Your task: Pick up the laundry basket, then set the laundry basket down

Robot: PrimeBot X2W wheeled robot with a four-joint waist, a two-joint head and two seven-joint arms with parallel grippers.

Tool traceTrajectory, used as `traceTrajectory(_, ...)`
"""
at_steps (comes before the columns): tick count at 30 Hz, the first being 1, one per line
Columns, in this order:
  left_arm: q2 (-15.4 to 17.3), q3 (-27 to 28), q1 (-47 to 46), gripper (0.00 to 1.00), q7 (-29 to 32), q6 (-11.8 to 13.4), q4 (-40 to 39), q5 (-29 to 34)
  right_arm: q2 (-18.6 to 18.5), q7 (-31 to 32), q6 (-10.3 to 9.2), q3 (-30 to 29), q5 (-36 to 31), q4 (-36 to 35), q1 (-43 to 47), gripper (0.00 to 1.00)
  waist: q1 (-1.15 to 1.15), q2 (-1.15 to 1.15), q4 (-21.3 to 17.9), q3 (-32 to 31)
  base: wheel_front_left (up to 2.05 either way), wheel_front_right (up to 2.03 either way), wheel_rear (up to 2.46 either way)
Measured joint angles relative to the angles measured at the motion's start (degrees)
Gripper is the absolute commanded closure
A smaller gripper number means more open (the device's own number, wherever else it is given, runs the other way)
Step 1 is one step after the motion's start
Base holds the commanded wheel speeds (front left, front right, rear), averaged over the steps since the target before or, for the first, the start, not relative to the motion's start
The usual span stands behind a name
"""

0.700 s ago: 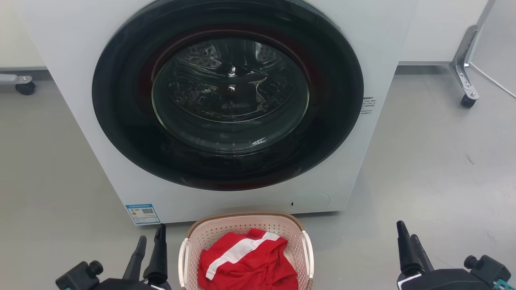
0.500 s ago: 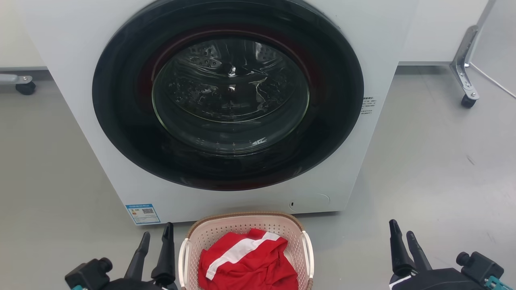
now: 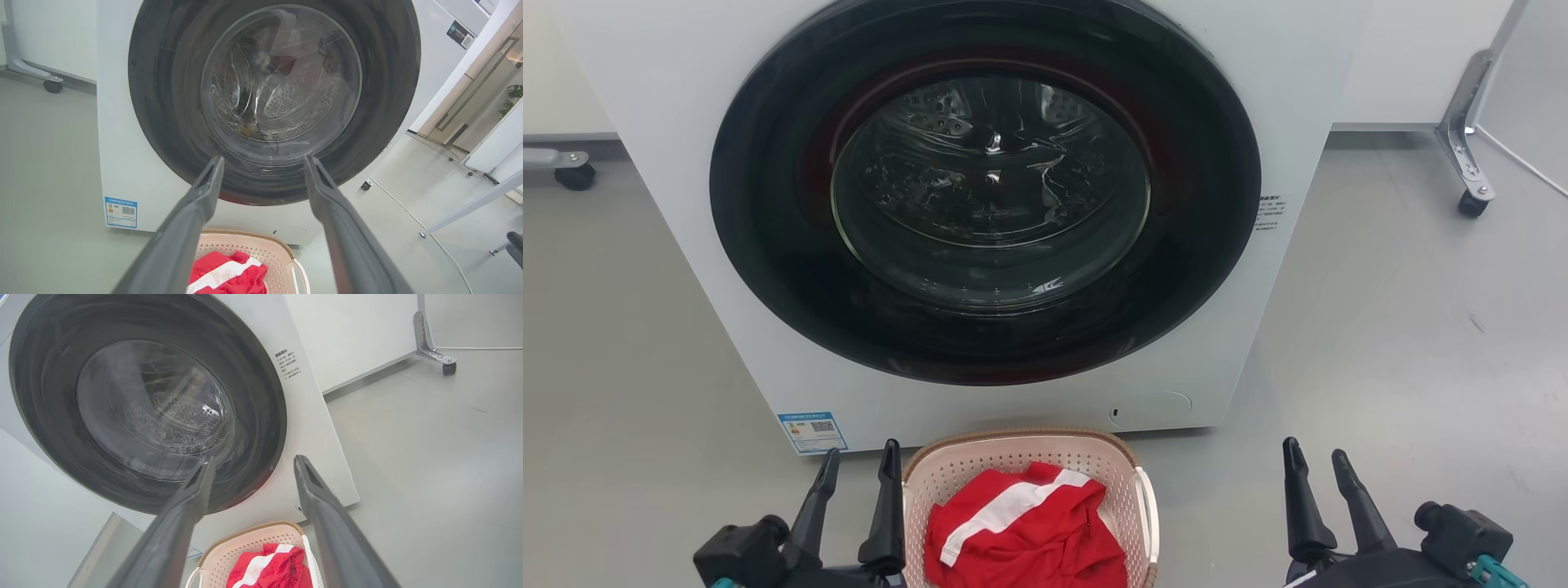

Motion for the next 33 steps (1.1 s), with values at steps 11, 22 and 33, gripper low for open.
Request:
traceTrajectory(11,0.0,-1.7,0.9,0.0,-2.3,1.8,-2.7,9.6,-0.1,-2.4,-1.56,2.0,-10.2,-2.5,0.7,0.0,0.0,0.0,0.0,0.1,0.0,0.0,0.0)
traceTrajectory(22,0.0,-3.3,2.5,0.0,-4.8,3.3,-4.9,19.2,-0.1,-4.9,-3.1,3.6,-20.2,-5.1,1.7,0.0,0.0,0.0,-0.1,0.2,0.0,0.0,0.0)
traceTrajectory(33,-0.2,-4.6,3.7,0.0,-6.8,4.8,-7.3,26.8,-0.2,-6.9,-4.59,5.4,-29.7,-7.7,2.5,0.0,0.0,0.0,-0.1,0.3,0.0,0.0,0.0)
